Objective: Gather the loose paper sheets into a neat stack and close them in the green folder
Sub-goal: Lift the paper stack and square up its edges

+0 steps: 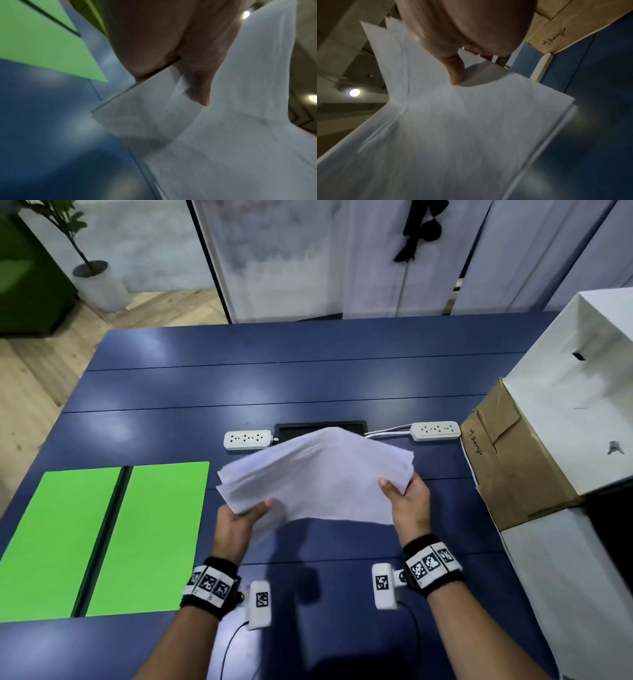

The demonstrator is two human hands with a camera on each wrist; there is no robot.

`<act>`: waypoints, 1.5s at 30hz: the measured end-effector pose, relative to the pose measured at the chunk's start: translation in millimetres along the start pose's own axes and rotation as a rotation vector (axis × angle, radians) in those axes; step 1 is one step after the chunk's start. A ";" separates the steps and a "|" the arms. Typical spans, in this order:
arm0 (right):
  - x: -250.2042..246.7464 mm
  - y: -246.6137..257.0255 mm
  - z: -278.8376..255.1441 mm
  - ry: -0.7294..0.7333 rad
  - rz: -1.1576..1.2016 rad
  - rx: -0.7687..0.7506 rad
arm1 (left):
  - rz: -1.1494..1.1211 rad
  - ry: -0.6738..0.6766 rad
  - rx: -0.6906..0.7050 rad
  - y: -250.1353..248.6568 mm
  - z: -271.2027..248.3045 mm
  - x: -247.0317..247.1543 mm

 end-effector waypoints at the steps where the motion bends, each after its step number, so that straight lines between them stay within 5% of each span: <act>1: 1.4 -10.9 -2.4 -0.023 -0.011 0.000 | -0.002 -0.020 0.008 10.0 -0.6 3.8; 6: -5.5 -72.0 -12.6 -0.090 -0.011 0.111 | -0.036 -0.036 -0.094 62.9 -4.2 15.6; 13: -25.3 -102.0 -25.8 0.009 -0.071 0.229 | 0.012 0.065 -0.166 92.3 -4.4 9.7; 21: -33.8 -88.4 -5.2 0.067 -0.061 0.167 | 0.071 0.051 -0.032 87.9 16.8 -2.6; 34: -35.9 -104.8 -2.4 0.092 -0.128 0.205 | 0.066 0.090 -0.138 99.6 18.8 -4.5; 41: -30.2 -98.3 -8.4 0.028 -0.167 0.135 | 0.089 0.102 -0.041 91.2 10.5 -5.1; 45: -32.3 -105.5 -15.3 0.111 -0.159 0.194 | 0.100 0.092 -0.093 108.4 6.1 -17.6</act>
Point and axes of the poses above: each hand's wrist, its own z-axis towards the middle knuckle, its own x-axis out of the palm, y = z × x, the point moved 5 cm from there along z, towards the middle knuckle, and after that the axes turned 3 degrees about z, right-handed, at the moved point
